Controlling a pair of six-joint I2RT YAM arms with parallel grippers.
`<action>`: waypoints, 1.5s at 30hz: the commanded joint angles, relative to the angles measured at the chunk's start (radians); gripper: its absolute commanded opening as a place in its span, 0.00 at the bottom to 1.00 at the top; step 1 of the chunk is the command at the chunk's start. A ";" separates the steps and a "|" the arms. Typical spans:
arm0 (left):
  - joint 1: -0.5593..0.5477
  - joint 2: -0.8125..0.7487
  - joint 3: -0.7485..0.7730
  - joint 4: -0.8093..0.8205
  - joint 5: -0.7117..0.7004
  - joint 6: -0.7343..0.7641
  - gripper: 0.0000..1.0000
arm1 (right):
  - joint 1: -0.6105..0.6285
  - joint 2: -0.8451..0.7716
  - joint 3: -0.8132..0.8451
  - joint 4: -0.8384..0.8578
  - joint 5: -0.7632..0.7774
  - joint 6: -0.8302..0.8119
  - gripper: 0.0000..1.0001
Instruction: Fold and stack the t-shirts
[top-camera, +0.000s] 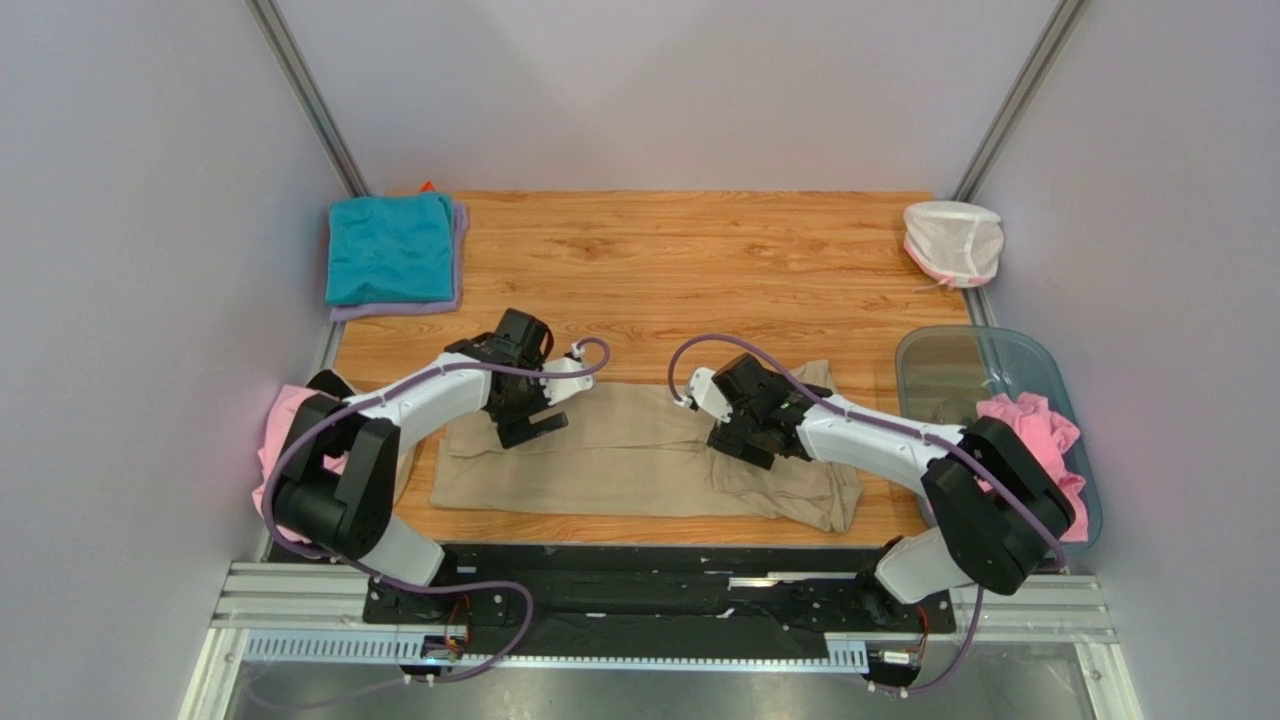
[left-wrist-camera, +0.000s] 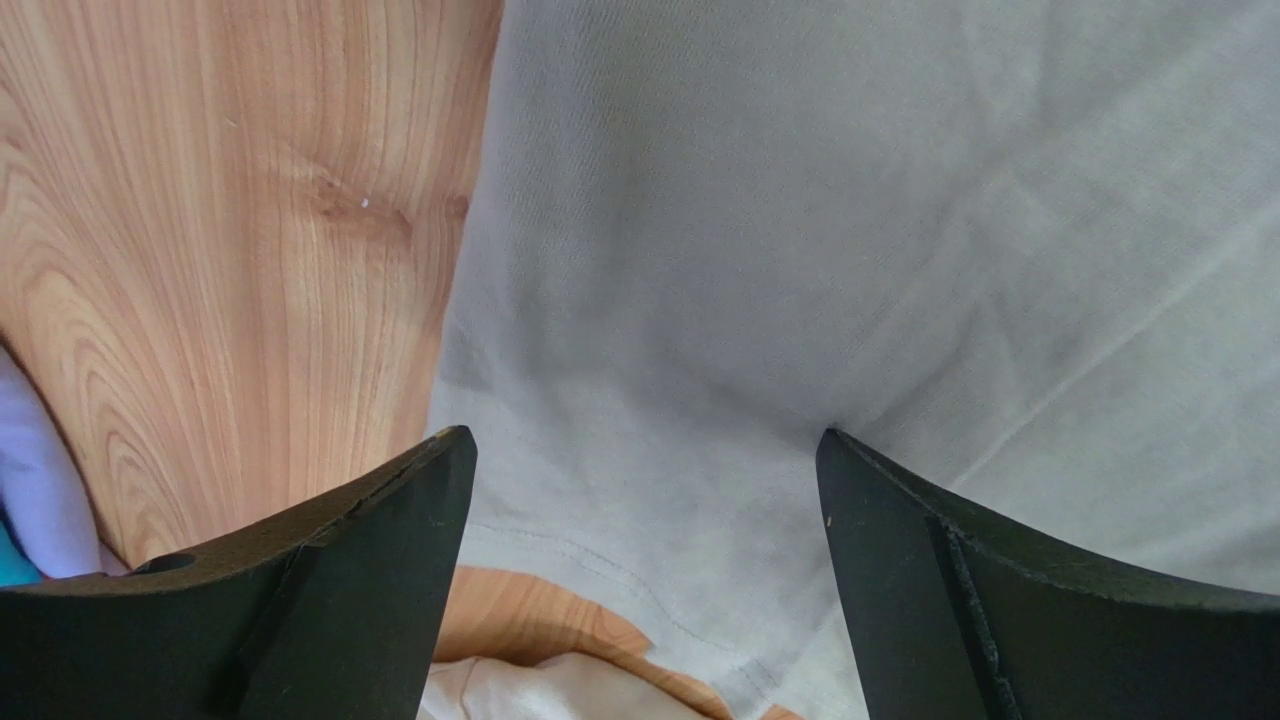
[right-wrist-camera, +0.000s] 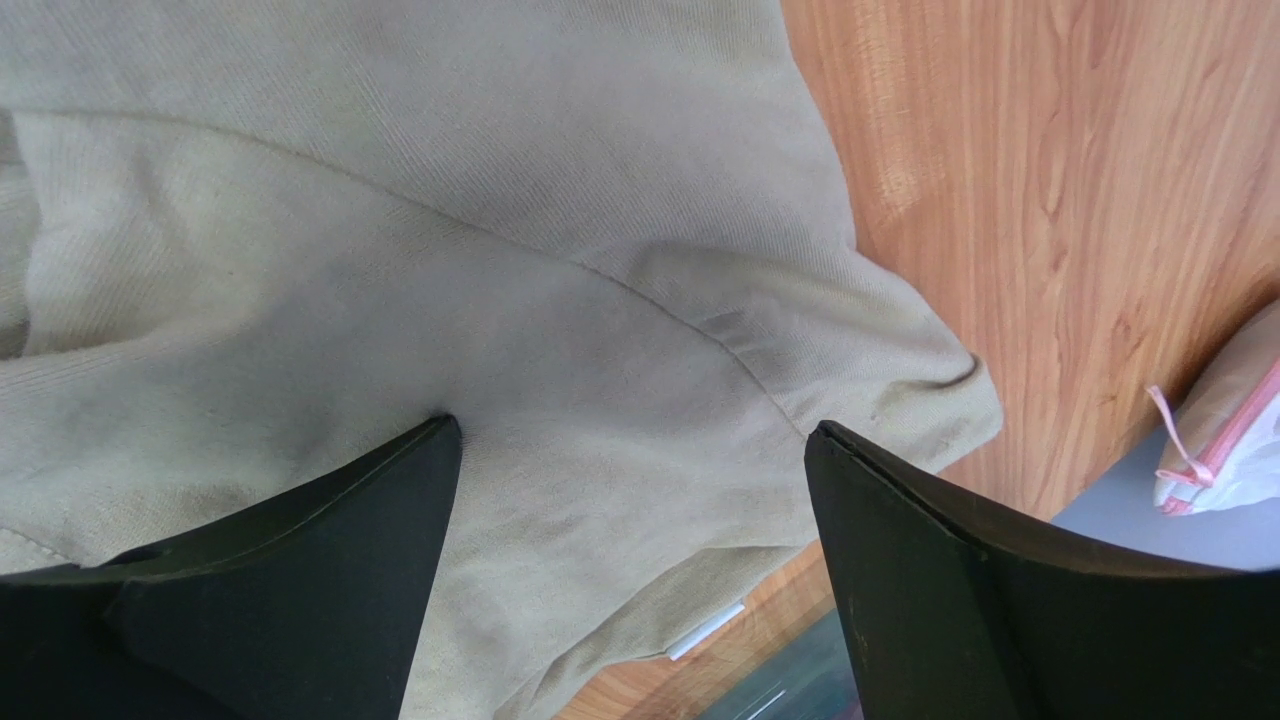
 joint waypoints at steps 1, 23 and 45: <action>-0.005 0.046 -0.018 0.100 -0.064 0.026 0.93 | -0.006 0.061 0.001 0.073 0.004 -0.027 0.91; -0.031 0.140 -0.013 0.149 -0.168 0.069 0.94 | -0.285 0.472 0.418 0.111 -0.033 -0.254 0.91; -0.049 0.271 0.182 0.161 -0.274 -0.007 0.94 | -0.342 0.555 0.618 0.034 -0.164 -0.404 0.91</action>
